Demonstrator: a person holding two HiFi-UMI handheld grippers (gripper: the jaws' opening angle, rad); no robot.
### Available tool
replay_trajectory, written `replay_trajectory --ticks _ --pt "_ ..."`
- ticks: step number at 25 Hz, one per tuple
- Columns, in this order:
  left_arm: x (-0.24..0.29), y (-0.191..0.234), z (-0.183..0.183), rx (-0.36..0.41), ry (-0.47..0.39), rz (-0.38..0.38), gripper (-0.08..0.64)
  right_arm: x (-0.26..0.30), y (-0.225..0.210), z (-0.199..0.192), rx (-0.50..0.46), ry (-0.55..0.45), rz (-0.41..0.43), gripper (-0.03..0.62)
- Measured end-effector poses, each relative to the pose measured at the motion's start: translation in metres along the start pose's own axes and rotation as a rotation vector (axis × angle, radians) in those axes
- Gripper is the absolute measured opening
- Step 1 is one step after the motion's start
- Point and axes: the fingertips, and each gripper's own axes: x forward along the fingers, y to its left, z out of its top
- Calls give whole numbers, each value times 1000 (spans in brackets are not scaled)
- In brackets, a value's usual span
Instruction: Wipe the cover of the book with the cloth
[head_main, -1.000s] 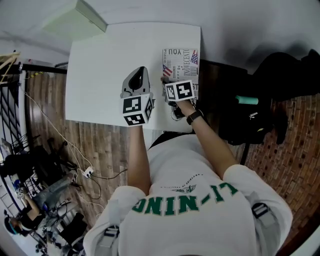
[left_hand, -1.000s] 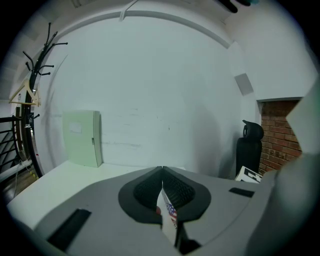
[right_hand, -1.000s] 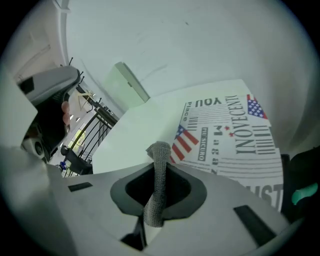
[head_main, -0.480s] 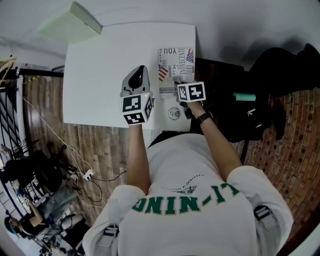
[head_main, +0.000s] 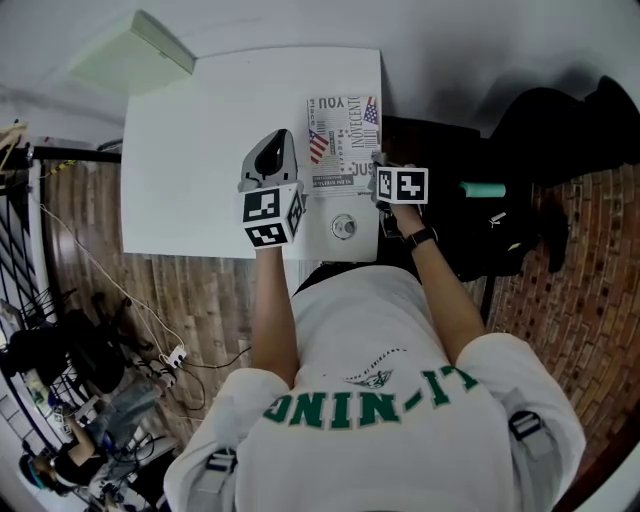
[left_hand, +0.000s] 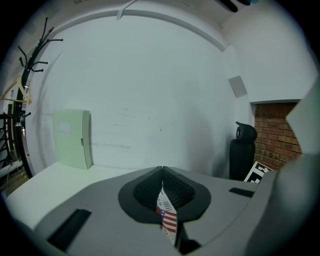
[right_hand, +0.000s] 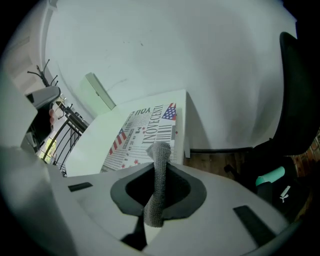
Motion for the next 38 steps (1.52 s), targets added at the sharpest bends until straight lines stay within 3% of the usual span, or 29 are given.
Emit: replay_trajectory --ticks 4,8,12,17,26,32,35,38 --pt "-7 8 0 -3 -3 21 14 13 65 -8 71 35 196 41" --pt "-14 20 3 -2 -11 47 14 26 134 -17 -26 64 312 41" --pt "-22 29 4 -5 -16 68 14 41 157 -30 -103 112 301 41" --pt "-20 27 10 -5 -25 59 14 33 133 -31 -115 104 254 40" --pt "-9 -1 14 14 -42 -14 14 -11 11 -29 70 6 91 38" --pt "-10 -6 15 14 -52 -26 14 -15 -4 -30 143 -6 71 38" --pt "-16 0 15 13 -54 -11 14 -11 23 -29 144 22 137 38" --pt "-21 6 14 9 -53 7 14 -4 81 -30 62 32 254 40"
